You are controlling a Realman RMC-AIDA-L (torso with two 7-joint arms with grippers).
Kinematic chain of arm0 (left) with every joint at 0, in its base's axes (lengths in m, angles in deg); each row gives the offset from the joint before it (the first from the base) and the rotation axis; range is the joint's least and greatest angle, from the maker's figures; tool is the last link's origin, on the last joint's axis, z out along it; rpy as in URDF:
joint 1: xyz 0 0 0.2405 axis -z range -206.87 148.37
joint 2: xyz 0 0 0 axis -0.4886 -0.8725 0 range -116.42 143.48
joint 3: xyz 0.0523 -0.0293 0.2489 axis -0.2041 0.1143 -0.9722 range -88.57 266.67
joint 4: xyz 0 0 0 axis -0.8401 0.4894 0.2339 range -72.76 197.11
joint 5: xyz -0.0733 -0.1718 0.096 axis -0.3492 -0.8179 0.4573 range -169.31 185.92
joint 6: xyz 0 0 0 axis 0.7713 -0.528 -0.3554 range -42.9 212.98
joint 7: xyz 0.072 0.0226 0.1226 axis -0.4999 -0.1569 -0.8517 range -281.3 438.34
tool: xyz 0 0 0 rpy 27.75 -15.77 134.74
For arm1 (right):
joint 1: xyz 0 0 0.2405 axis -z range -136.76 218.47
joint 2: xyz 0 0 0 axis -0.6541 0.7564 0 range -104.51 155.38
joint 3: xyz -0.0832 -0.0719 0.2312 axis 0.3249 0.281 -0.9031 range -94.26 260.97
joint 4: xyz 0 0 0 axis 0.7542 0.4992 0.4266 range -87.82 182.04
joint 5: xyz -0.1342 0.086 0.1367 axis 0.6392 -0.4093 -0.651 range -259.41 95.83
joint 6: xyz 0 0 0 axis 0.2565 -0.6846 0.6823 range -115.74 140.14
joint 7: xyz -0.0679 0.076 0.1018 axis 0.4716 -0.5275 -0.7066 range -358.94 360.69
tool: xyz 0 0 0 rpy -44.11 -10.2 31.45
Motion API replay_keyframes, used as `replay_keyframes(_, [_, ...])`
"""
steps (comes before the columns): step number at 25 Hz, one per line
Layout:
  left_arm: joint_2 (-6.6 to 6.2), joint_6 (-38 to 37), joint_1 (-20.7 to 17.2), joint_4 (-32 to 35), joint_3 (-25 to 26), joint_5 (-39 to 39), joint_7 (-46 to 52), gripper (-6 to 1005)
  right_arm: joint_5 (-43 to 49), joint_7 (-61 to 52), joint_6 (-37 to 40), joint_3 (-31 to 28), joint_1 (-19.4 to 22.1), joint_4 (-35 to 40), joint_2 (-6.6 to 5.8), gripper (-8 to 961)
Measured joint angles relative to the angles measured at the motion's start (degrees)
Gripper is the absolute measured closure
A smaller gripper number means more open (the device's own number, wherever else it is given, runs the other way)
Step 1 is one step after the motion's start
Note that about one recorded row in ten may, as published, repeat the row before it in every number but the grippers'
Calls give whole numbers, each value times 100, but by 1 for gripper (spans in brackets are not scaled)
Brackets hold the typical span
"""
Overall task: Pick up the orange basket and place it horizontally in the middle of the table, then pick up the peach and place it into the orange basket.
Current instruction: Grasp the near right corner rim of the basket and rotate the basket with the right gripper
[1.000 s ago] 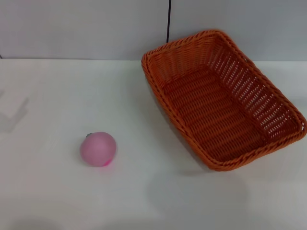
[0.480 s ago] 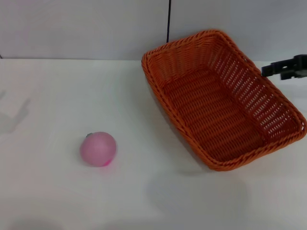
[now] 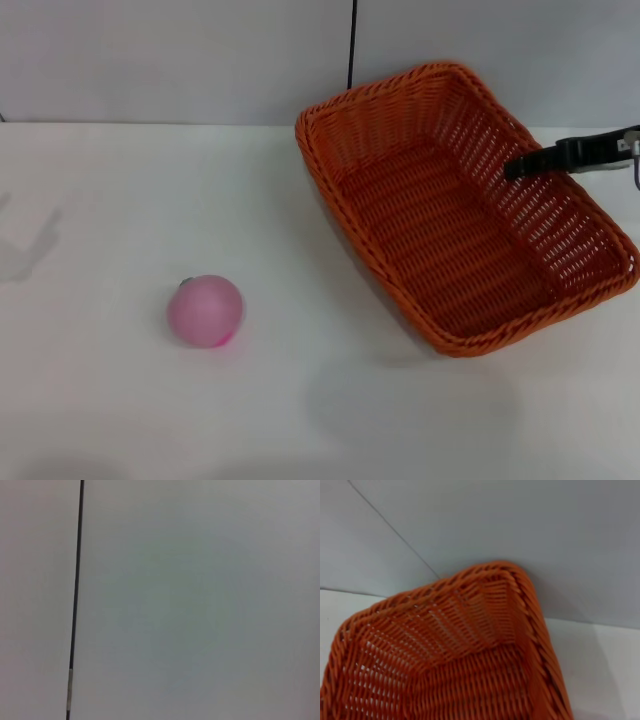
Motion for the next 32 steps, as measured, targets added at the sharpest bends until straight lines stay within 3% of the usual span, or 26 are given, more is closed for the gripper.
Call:
replay_keyframes(9, [8,0,-30,10,0,0,-11,234,-108,50,-26,-33,6,-28,14,255])
replay_keyframes(11, [8,0,-30,11,0,0,-11,234,-108,50,-29,-15,4,-39,17,490])
replay_keyframes(17, [8,0,-27,50,0,0,-10,234,-125,181,5,4,37,15,23,704])
replay_keyframes(22, [8,0,-71,67,0,-34,-9,235,-145,464,346,83,32,393,4,797])
replay_keyframes(26, [8,39,-116,70,0,-73,-9,235,-149,783,694,177,-4,854,25,798])
replay_keyframes(32, [8,177,-251,70,0,-100,-9,235,-205,1648,1076,903,-261,1448,42,797])
